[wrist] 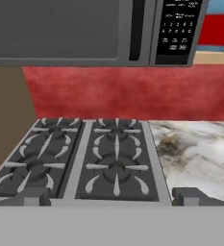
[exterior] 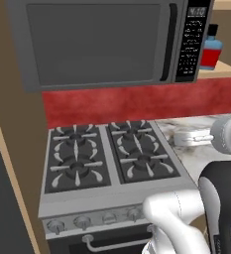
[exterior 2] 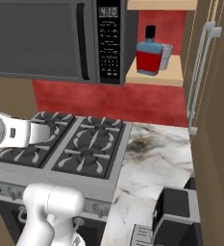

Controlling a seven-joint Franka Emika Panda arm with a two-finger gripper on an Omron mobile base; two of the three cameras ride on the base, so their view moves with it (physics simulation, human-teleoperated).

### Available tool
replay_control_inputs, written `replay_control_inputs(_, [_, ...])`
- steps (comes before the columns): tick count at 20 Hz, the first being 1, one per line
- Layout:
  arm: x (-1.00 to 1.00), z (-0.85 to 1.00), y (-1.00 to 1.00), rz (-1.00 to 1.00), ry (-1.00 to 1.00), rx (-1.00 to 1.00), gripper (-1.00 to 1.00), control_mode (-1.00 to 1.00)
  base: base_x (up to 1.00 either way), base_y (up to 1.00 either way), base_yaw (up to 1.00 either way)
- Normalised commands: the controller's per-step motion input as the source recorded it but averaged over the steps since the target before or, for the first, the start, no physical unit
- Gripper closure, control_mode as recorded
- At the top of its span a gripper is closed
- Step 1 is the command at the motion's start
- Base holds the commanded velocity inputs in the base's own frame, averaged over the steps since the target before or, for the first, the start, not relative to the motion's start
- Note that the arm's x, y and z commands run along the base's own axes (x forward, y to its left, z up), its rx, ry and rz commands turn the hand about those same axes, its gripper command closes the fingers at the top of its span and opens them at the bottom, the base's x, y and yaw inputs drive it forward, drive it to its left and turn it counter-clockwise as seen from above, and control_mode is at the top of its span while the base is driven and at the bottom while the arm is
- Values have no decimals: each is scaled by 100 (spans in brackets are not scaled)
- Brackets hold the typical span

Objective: There is a bowl on the dining counter. Grab a lemon wedge from the fridge and place it in the bowl. Then get the liquor bottle and glass cup from the cabinet and place them next to the bowl.

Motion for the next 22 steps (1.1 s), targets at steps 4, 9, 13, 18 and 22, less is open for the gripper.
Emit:
replay_control_inputs(4, [0,0,0,0,0,0,-100,100,33,-55,22])
replay_control_inputs(9, [0,0,0,0,0,0,-100,100,55,-54,18])
replay_control_inputs(13, [0,0,0,0,0,0,-100,100,52,-29,16])
replay_control_inputs(18, [0,0,-1,0,-3,0,-100,-100,0,0,0])
replay_control_inputs(22, [0,23,-25,-1,-18,-1,-100,-100,0,0,0])
